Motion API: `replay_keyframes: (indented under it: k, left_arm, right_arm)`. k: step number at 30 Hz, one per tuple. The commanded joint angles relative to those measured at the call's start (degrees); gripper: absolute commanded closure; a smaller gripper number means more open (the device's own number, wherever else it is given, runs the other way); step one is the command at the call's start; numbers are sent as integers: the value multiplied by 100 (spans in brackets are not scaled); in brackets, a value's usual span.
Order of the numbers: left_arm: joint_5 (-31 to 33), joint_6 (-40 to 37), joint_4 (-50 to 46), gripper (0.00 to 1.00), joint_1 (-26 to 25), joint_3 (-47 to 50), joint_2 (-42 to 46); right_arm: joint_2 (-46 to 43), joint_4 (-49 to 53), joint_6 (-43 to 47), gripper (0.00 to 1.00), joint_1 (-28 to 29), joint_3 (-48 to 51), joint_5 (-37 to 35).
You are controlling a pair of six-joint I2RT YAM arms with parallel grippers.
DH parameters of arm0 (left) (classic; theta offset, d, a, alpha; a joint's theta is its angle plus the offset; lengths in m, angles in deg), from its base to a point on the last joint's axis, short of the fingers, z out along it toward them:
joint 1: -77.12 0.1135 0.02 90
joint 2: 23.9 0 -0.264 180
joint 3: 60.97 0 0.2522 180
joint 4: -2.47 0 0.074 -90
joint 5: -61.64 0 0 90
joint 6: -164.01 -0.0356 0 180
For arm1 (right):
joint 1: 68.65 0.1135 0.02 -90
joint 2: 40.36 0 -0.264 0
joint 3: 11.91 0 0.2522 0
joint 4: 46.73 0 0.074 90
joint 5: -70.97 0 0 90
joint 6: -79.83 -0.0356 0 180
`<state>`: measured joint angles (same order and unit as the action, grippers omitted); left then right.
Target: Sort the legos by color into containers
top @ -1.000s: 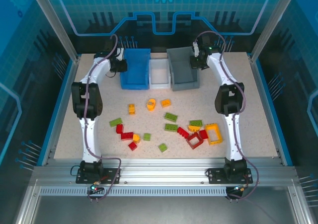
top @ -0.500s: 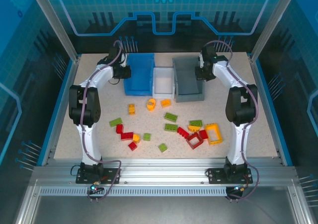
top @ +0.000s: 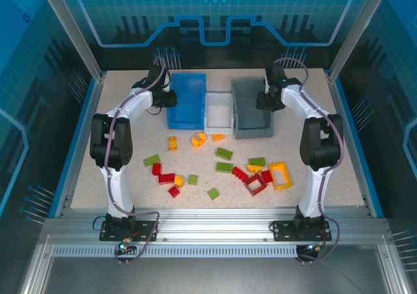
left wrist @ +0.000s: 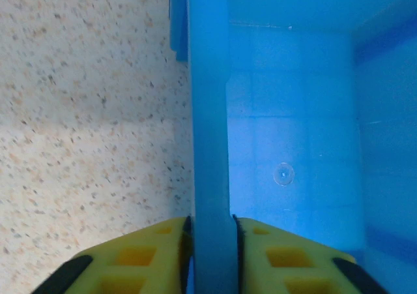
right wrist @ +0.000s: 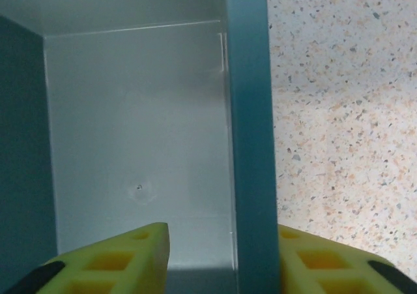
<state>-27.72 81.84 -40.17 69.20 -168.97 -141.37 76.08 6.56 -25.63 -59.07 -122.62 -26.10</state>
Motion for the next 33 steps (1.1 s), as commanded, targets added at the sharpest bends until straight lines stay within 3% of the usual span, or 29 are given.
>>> replay_keyframes:
  k: [1,6,10,17,26,33]
  left_arm:
    - [-16,334,-515,68,-183,49,94]
    - [163,498,-536,57,-183,8,407]
    - [172,630,-486,54,-183,17,652]
    - [386,574,-635,56,-175,-48,765]
    - [595,200,-1309,56,-166,-839,-79]
    - [927,136,-1389,62,-104,-810,-260]
  right_arm:
    - [-277,272,-131,50,26,98,162]
    - [-780,285,-275,37,-74,246,-33]
    - [-1234,255,-343,33,-217,486,-15]
    - [-1795,161,-461,37,-386,1090,-117]
    - [-2067,33,-470,38,-475,1551,70]
    - [-2208,-11,-492,38,-470,1704,-8]
